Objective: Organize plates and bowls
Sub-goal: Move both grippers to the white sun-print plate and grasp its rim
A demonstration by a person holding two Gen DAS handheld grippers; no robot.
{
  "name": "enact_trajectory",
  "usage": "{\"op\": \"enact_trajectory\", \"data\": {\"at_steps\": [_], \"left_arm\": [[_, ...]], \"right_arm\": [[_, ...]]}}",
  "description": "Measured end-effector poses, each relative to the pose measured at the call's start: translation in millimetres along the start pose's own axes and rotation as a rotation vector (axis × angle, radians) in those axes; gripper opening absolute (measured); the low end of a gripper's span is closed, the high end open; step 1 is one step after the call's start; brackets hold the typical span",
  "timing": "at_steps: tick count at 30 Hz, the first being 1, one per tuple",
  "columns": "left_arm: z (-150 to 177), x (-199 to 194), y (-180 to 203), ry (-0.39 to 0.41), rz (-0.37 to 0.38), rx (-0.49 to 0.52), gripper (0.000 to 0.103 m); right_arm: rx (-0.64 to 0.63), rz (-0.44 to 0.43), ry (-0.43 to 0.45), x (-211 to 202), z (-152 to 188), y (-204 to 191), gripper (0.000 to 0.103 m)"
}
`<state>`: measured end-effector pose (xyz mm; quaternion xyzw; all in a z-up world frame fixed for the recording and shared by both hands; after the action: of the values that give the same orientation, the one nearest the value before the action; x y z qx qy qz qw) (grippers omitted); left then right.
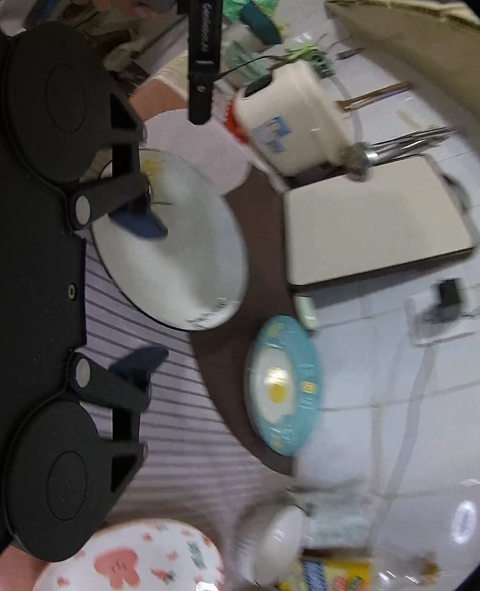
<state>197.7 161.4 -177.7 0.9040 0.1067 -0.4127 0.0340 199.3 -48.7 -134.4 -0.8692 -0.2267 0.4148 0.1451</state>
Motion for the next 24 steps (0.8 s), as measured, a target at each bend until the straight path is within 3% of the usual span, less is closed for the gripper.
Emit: {"op": "enact_trajectory", "data": {"at_steps": [3,6,8,10,13,15,18,21,24], "left_arm": [[3,23,-2,-0.040,0.017,-0.018,0.078],[9,42,2,-0.084,0.020,0.008,0.075],[13,50,4,-0.116,0.023,0.026,0.069],[16,56,5,-0.128,0.025,0.036,0.067],[20,62,3,-0.150,0.017,0.038,0.048],[22,65,2,-0.171,0.048,0.009,0.035],[22,64,3,-0.164,0.091,-0.028,0.024],[25,64,6,-0.149,0.102,-0.035,0.018],[31,69,15,-0.185,0.140,-0.059,0.018]], "right_arm": [[0.012,0.013,-0.012,17,4,4,0.058],[-0.003,0.024,-0.029,31,9,4,0.058],[0.048,0.027,-0.048,40,12,11,0.057],[0.102,0.028,-0.057,43,12,17,0.046],[0.158,0.001,-0.059,48,13,23,0.017],[0.186,-0.002,-0.058,49,15,27,0.017],[0.202,-0.004,-0.047,47,16,26,0.017],[0.204,-0.001,-0.042,49,16,27,0.017],[0.229,-0.008,-0.041,54,16,31,0.016]]}}
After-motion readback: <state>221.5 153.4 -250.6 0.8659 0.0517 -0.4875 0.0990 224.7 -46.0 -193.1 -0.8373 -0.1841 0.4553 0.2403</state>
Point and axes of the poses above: each gripper's, at about its wrist camera, not at the fingertips, and x roughly the way its jaws point, y to its right, z to its underside, the point moved 8 cm from there along x, roughly the way its jaws point, and after that the axes turned 10 degrees about -z, right-handed, at the moved point
